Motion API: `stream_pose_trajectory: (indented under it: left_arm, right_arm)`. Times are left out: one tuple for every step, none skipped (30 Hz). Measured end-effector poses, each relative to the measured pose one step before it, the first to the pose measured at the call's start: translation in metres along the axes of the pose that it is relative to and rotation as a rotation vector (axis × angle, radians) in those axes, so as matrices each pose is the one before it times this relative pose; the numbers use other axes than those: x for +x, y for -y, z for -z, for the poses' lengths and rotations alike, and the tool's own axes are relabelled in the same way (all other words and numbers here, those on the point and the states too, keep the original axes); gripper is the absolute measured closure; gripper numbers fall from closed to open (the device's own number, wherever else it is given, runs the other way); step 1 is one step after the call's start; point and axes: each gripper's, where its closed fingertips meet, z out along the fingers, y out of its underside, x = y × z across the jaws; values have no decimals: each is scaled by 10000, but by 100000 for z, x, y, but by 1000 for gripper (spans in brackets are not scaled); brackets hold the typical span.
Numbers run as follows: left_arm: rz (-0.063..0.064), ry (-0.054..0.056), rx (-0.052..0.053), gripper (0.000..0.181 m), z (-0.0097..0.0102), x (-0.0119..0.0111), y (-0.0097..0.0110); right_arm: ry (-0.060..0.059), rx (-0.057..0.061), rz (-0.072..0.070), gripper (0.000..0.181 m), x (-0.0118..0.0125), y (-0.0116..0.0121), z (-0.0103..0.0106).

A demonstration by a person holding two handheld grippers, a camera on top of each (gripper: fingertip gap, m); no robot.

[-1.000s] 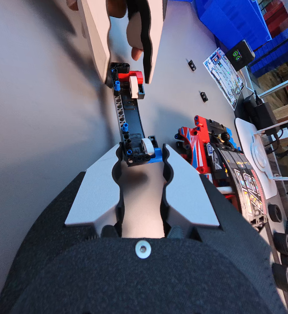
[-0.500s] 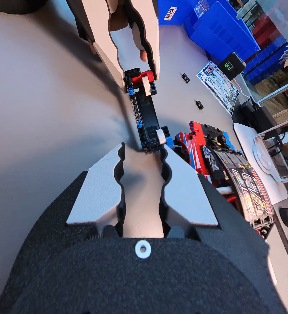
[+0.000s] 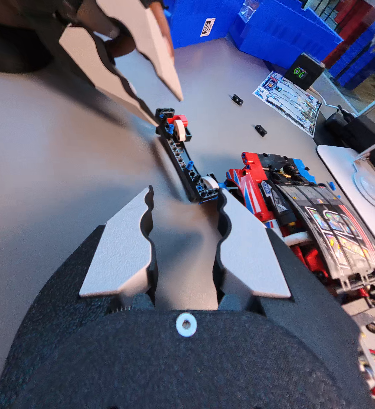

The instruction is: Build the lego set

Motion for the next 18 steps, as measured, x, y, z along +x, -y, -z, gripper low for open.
stream_pose_trajectory:
  left_arm:
    - [-171,-144,30,155,-106,441,95]
    - [63,-115,63,155,-99,256,69]
    - [366,-54,180,153,7,-67,175]
    - [714,-88,323,151,142,-309,311]
    - [1063,-141,395,150,237,-487,362]
    - [1340,-171,296,148,236,-615,174]
    - [1503,-194,91,142,171,-687,-101]
    - [1524,-202,-99,132,110,-660,-337]
    - [1428,-116,-226,127,59,-696,-475]
    - [1173,-199,-195,122,62,-437,-358]
    - [968,-208,-149,117,72,-249,-257]
    - [892,-8,-267,112,18,-430,-405]
    - [746,-59,-356,114,-54,-301,-515]
    - [529,-270,-224,111,-68,132,-327]
    - [368,-186,-90,111,-42,154,-157]
    - [181,-15,-110,113,-53,20,-191]
    - [-35,68,-172,113,-106,-28,-305]
    - [-135,53,-173,114,-151,46,-322]
  right_arm:
    - [-112,23,-194,126,399,12,78]
    - [-79,-80,-118,126,329,-199,28]
    - [-36,-147,-52,127,182,-341,-27]
    - [-58,-154,-13,128,138,-340,-56]
    - [-100,-90,11,128,144,-142,-12]
    - [-45,45,-8,129,40,73,4]
    - [-68,4,-95,130,115,33,-4]
    - [-32,-73,-240,130,152,-57,-63]
    - [96,-81,-424,130,51,-31,-96]
    - [141,-31,-551,130,28,83,-116]
    - [61,-90,-664,130,194,11,-184]
    - [163,-97,-702,128,68,46,-240]
    - [218,-56,-701,127,-51,121,-233]
    - [36,-121,-700,127,194,26,-230]
    - [122,-162,-507,128,12,-37,-238]
    - [33,-56,-344,130,52,83,-192]
    - [-89,1,-184,134,140,163,-120]
    - [-92,-40,33,141,60,45,-132]
